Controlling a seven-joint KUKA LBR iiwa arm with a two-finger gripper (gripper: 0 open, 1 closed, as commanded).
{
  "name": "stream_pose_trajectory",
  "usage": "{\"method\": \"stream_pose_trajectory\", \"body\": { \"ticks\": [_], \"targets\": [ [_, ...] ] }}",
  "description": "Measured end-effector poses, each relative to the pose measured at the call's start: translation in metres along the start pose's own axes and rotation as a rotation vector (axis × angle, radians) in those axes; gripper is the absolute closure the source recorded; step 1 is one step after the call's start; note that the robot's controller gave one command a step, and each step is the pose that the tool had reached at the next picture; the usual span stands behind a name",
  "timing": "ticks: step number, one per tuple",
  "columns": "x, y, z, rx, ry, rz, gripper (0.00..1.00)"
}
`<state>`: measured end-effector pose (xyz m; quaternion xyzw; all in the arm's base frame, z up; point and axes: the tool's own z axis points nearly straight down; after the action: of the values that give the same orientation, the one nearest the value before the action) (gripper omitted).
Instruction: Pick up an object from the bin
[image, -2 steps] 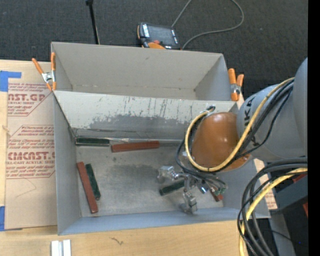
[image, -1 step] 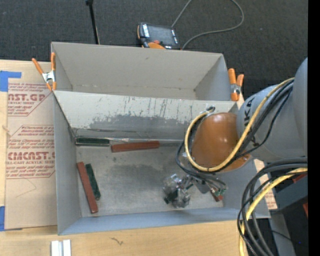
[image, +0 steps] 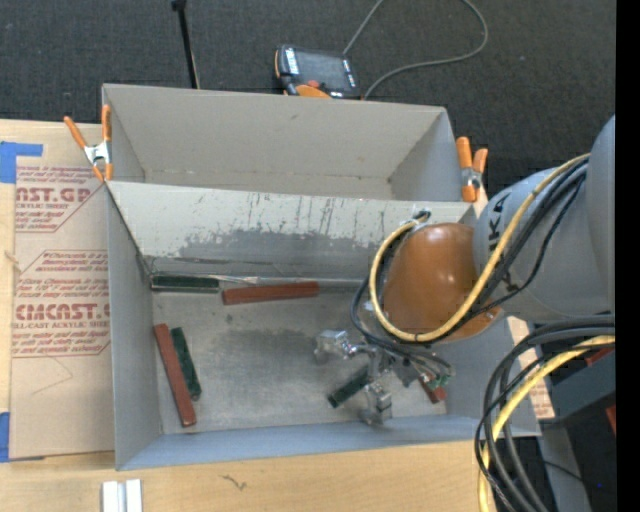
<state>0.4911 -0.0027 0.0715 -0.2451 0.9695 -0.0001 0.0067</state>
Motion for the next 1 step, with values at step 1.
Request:
{"method": "stream_pose_trajectory", "body": {
  "ticks": [1],
  "targets": [
    [0.003,0.0011,0.0012,-0.004,0.012,0.0,1.0]
  ]
}}
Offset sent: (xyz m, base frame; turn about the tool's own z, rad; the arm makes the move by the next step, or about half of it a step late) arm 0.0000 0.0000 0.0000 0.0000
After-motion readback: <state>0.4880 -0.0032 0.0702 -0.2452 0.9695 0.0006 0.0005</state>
